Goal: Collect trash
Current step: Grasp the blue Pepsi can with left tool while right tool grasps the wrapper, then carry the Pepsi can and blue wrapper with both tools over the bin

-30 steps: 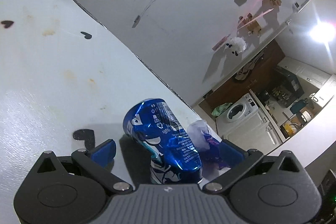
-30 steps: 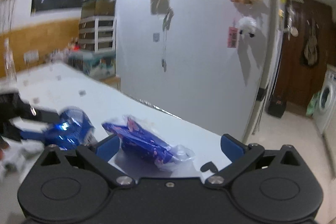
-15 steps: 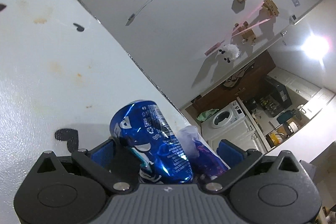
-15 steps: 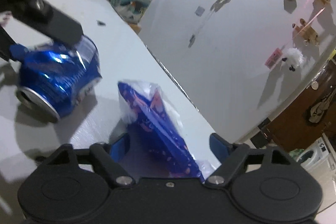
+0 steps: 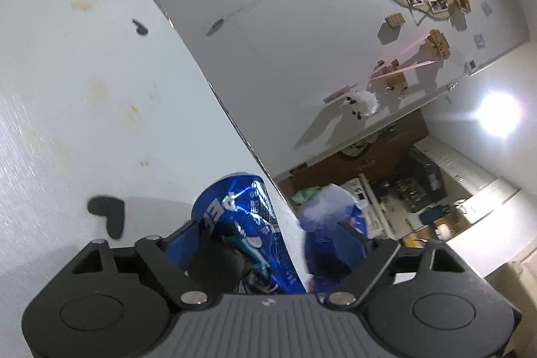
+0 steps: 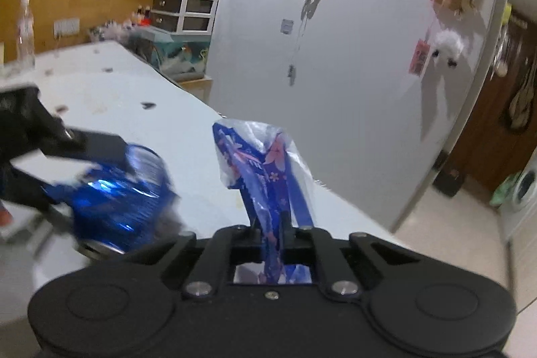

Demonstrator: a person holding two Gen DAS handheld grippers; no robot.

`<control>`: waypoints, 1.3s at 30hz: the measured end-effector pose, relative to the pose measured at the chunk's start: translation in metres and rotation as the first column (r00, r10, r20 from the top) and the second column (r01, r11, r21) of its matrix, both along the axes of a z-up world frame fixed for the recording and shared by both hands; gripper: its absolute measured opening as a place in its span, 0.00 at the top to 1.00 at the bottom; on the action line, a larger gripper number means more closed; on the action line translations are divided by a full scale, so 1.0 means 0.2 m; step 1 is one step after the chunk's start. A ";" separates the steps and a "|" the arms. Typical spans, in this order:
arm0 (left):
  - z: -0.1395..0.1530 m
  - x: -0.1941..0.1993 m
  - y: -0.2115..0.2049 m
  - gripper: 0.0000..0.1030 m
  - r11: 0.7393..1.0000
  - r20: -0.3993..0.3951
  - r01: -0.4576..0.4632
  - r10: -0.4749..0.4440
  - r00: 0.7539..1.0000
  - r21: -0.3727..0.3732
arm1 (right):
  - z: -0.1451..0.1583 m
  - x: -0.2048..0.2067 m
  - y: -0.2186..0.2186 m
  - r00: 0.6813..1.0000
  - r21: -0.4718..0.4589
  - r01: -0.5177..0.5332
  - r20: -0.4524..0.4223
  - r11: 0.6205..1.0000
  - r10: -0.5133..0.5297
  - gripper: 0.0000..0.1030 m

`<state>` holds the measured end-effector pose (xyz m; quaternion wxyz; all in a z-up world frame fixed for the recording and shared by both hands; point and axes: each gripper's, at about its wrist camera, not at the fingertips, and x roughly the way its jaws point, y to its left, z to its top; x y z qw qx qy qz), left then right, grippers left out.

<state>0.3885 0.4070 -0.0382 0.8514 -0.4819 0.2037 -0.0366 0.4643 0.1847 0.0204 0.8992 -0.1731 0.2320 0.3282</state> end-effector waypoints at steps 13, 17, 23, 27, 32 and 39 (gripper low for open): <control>-0.04 0.03 -0.01 0.34 0.992 -0.027 0.061 -0.064 0.998 -0.111 | -0.05 -0.06 0.12 0.988 0.043 -0.096 -0.117 0.994 0.101 0.95; -0.07 0.02 0.02 0.47 0.987 -0.035 0.038 -0.044 0.998 -0.159 | -0.02 -0.10 0.13 0.981 0.081 -0.141 -0.125 0.987 0.150 0.95; -0.09 0.02 0.02 0.72 0.989 -0.067 0.004 -0.014 0.998 -0.151 | 0.00 -0.12 0.14 0.980 0.078 -0.154 -0.115 0.985 0.162 0.95; -0.02 0.01 -0.01 0.73 0.998 -0.056 -0.004 0.000 0.998 -0.065 | 0.01 -0.12 0.10 0.985 0.101 -0.119 -0.111 0.988 0.130 0.95; 0.12 -0.02 -0.11 0.74 0.986 -0.051 -0.019 0.027 0.998 0.165 | 0.05 -0.15 0.02 0.992 0.131 -0.078 -0.093 0.988 0.091 0.95; 0.30 -0.08 -0.33 0.74 0.873 -0.052 -0.021 0.053 0.997 0.487 | 0.11 -0.20 -0.14 0.996 0.173 -0.016 -0.079 0.985 0.030 0.95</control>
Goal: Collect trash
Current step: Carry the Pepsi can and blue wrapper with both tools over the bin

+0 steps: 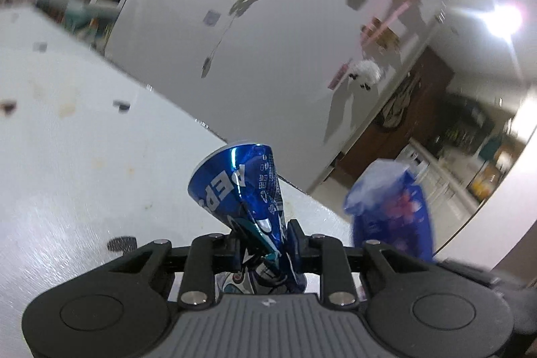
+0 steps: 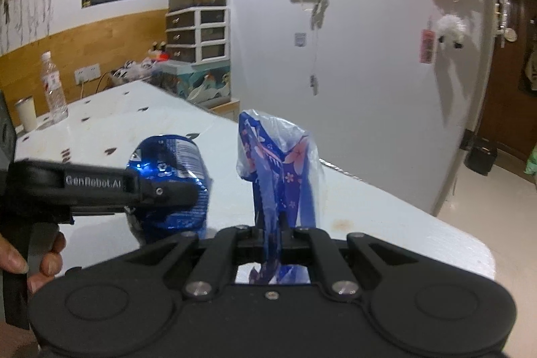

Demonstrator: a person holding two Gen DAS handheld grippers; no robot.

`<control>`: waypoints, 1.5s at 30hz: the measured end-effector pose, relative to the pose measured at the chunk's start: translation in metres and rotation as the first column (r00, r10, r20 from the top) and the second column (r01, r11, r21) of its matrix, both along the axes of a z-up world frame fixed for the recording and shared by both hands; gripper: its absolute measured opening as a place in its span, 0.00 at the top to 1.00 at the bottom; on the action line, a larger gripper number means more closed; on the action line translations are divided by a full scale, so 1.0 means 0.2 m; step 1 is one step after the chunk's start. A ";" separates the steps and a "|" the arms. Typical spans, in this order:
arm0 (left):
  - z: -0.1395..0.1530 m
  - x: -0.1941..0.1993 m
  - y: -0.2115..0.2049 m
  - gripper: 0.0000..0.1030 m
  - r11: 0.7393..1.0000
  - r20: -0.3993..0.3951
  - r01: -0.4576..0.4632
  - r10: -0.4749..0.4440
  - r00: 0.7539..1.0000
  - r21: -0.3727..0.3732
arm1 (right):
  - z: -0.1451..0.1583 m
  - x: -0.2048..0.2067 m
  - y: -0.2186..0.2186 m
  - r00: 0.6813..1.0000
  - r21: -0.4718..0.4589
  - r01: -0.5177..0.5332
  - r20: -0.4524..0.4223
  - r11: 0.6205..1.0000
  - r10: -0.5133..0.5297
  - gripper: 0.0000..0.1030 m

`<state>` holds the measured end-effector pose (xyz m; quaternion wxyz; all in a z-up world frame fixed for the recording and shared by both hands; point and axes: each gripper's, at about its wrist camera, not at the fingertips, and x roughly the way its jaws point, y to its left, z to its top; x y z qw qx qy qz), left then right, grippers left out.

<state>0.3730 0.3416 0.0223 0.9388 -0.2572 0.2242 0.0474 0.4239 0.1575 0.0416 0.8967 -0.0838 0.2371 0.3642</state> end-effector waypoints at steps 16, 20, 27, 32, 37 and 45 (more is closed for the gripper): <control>0.21 -0.11 -0.39 0.75 0.952 0.029 0.088 -0.101 0.994 0.292 | 0.15 -0.19 -0.44 0.985 0.086 0.149 0.073 0.985 -0.156 0.95; 0.21 -0.12 -0.49 0.75 0.938 0.014 0.110 -0.122 0.992 0.329 | 0.16 -0.22 -0.55 0.980 0.092 0.176 0.081 0.980 -0.183 0.95; 0.20 -0.14 -0.68 0.75 0.929 0.013 0.152 -0.165 0.986 0.336 | 0.15 -0.29 -0.76 0.970 0.102 0.219 0.090 0.970 -0.228 0.95; 0.20 -0.15 -0.87 0.75 0.918 0.011 0.203 -0.220 0.975 0.342 | 0.13 -0.34 -0.92 0.959 0.108 0.258 0.092 0.960 -0.268 0.95; 0.17 -0.14 -1.05 0.75 0.903 -0.002 0.256 -0.272 0.962 0.345 | 0.11 -0.38 -1.11 0.946 0.102 0.302 0.089 0.948 -0.311 0.95; 0.12 -0.15 -1.31 0.75 0.879 -0.026 0.325 -0.338 0.941 0.350 | 0.02 -0.45 -1.40 0.920 0.098 0.380 0.069 0.920 -0.387 0.95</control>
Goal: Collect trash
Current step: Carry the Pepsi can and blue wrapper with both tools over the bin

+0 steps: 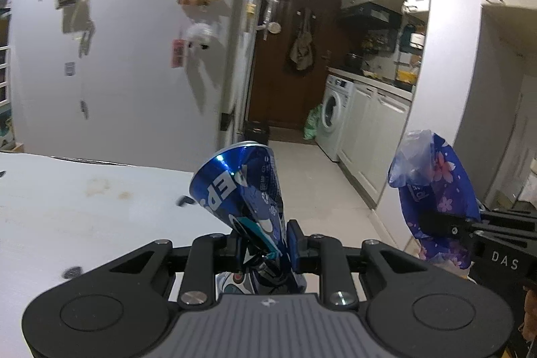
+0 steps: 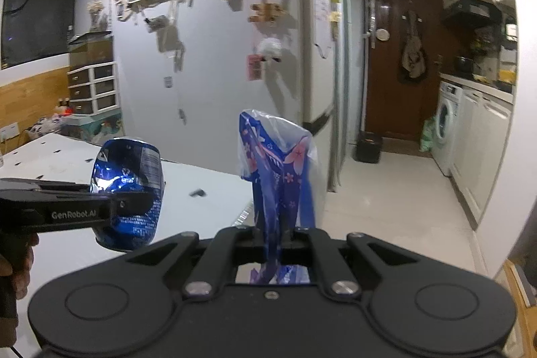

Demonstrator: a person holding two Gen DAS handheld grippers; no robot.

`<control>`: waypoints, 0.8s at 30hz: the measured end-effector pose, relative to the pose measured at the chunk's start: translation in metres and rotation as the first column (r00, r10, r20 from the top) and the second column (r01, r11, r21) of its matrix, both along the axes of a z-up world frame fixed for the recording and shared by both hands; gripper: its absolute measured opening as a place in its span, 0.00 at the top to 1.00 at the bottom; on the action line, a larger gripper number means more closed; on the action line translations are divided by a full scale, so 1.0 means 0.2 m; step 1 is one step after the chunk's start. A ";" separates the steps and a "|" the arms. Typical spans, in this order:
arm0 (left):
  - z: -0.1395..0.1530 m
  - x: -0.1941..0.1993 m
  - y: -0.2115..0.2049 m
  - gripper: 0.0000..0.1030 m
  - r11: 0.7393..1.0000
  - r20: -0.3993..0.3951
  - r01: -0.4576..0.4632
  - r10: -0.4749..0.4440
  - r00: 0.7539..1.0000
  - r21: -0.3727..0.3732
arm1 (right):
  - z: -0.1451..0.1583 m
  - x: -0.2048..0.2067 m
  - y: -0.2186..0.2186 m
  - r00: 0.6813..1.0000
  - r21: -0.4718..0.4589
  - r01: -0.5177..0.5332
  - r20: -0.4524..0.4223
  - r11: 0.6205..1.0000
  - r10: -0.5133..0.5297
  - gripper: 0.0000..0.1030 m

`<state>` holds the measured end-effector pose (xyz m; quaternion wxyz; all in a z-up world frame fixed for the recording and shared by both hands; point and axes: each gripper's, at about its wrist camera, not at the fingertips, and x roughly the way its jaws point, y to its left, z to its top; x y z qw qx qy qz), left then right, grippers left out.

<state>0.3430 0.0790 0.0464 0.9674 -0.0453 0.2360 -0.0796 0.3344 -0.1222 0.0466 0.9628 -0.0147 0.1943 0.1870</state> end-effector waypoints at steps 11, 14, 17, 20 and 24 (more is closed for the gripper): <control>-0.16 0.05 -0.34 0.75 0.996 -0.087 0.087 -0.084 0.993 0.026 | -0.22 -0.05 -0.33 0.995 -0.006 0.087 -0.058 0.996 -0.087 0.95; -0.22 0.09 -0.40 0.75 0.994 -0.125 0.102 -0.097 0.987 0.035 | -0.30 -0.04 -0.40 0.991 0.006 0.105 -0.086 0.994 -0.104 0.95; -0.28 0.12 -0.45 0.75 0.993 -0.155 0.103 -0.093 0.984 0.059 | -0.38 -0.04 -0.46 0.986 0.007 0.122 -0.114 0.993 -0.120 0.95; -0.33 0.15 -0.48 0.75 0.993 -0.182 0.095 -0.080 0.980 0.077 | -0.43 -0.02 -0.52 0.982 -0.005 0.131 -0.137 0.991 -0.130 0.95; -0.39 0.18 -0.51 0.75 0.996 -0.216 0.054 -0.036 0.976 0.077 | -0.52 -0.01 -0.59 0.976 -0.013 0.135 -0.171 0.991 -0.135 0.96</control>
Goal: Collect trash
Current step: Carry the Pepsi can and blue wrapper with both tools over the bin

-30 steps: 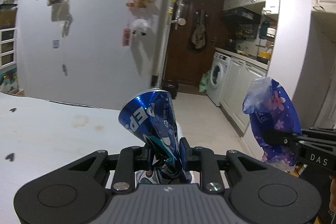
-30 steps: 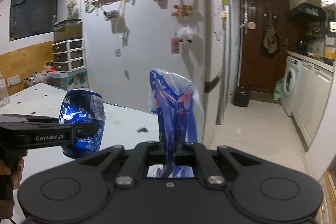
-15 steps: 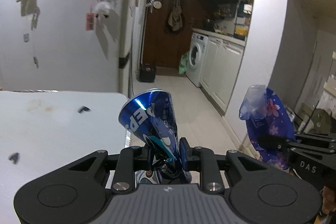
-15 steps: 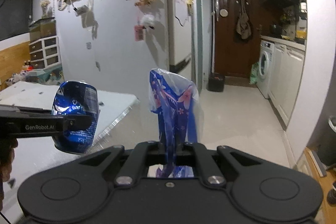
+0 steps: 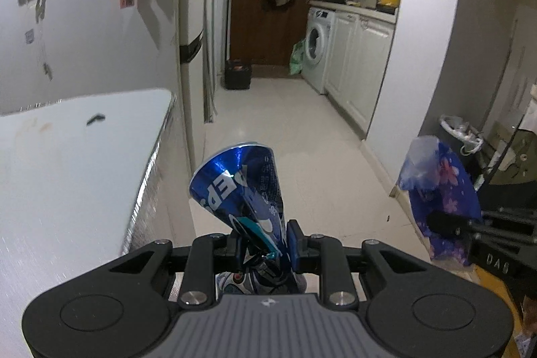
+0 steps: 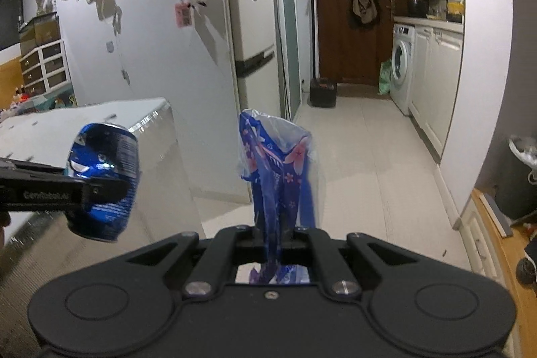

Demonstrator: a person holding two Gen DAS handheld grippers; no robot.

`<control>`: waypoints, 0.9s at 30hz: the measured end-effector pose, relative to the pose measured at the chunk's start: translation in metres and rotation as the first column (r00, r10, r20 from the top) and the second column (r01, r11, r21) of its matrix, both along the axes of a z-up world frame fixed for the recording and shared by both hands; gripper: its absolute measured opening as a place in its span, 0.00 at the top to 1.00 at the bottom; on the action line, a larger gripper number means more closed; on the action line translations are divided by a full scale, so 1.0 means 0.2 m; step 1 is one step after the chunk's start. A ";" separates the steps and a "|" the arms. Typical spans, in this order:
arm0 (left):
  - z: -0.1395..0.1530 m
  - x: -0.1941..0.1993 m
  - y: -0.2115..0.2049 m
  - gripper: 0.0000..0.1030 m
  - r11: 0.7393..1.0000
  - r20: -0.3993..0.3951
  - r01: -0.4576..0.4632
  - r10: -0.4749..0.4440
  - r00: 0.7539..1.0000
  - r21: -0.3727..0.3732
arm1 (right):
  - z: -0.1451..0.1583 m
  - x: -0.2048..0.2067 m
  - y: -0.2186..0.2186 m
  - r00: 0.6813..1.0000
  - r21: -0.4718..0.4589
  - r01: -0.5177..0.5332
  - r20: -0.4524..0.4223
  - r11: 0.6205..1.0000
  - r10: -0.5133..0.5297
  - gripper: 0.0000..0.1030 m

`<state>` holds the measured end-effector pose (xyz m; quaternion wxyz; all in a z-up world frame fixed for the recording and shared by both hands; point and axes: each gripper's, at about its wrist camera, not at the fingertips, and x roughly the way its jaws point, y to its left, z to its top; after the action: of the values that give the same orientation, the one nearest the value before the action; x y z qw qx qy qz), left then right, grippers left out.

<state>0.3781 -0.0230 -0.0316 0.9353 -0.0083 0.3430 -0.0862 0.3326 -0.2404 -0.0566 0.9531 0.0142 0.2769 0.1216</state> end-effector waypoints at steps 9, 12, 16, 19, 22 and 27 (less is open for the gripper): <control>-0.29 0.04 -0.21 0.75 1.000 -0.097 0.001 -0.003 0.995 -0.018 | -0.24 0.02 -0.15 0.993 0.030 -0.005 -0.117 1.000 0.009 0.95; -0.41 0.06 -0.28 0.75 1.000 -0.127 0.016 -0.017 0.992 -0.009 | -0.33 0.02 -0.20 0.987 0.046 -0.004 -0.160 0.999 0.011 0.95; -0.57 0.09 -0.34 0.75 0.999 -0.172 0.034 -0.034 0.985 -0.002 | -0.48 0.06 -0.23 0.972 0.024 -0.007 -0.235 1.000 0.013 0.95; -0.69 0.10 -0.36 0.75 0.999 -0.206 0.040 -0.041 0.978 -0.011 | -0.59 0.10 -0.22 0.954 0.019 -0.012 -0.299 1.000 0.017 0.95; -0.82 0.12 -0.36 0.75 0.999 -0.251 0.038 -0.045 0.967 -0.032 | -0.70 0.14 -0.18 0.933 0.011 -0.030 -0.358 0.999 0.032 0.95; -1.06 0.16 -0.33 0.75 0.999 -0.324 0.029 -0.042 0.945 -0.044 | -0.92 0.19 -0.10 0.889 -0.006 -0.072 -0.453 0.997 0.062 0.95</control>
<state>0.4098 -0.0884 -0.2434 0.8641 -0.0345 0.4906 -0.1070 0.3703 -0.2602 -0.2397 0.8577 0.0219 0.4929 0.1446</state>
